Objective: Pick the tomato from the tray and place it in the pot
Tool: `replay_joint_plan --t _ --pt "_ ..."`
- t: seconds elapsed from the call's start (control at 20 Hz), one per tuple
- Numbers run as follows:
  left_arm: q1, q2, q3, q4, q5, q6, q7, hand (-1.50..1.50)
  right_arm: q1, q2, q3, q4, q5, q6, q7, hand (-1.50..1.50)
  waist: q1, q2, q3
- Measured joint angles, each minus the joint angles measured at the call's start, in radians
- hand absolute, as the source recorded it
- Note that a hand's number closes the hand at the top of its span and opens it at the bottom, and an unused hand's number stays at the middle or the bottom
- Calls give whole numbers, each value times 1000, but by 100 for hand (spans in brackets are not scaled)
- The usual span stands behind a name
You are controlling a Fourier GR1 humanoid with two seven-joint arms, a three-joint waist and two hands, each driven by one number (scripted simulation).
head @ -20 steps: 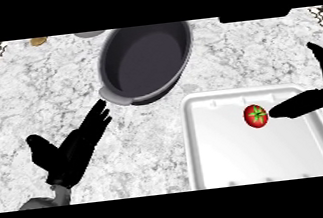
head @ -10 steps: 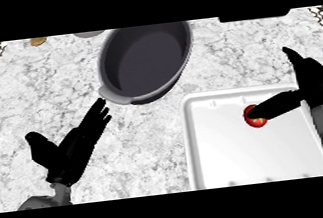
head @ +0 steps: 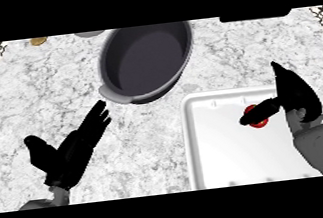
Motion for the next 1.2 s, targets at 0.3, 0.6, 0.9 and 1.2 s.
replay_joint_plan --t 0.3,0.6,0.9,1.2 --pt "13 -3 13 -7 -9 -4 -4 0 33 27 -5 23 58 23 -3 -150 -5 -1 0" --pt "17 -2 29 -22 -9 -18 12 0 60 58 -33 43 86 44 -17 -150 -6 0 0" --pt "-10 -22 40 0 -19 -23 26 0 61 107 -59 90 124 59 -27 -150 -5 0 1" --pt "10 -45 35 15 -49 -32 -3 0 98 146 -86 96 167 69 -40 -150 -6 0 1"
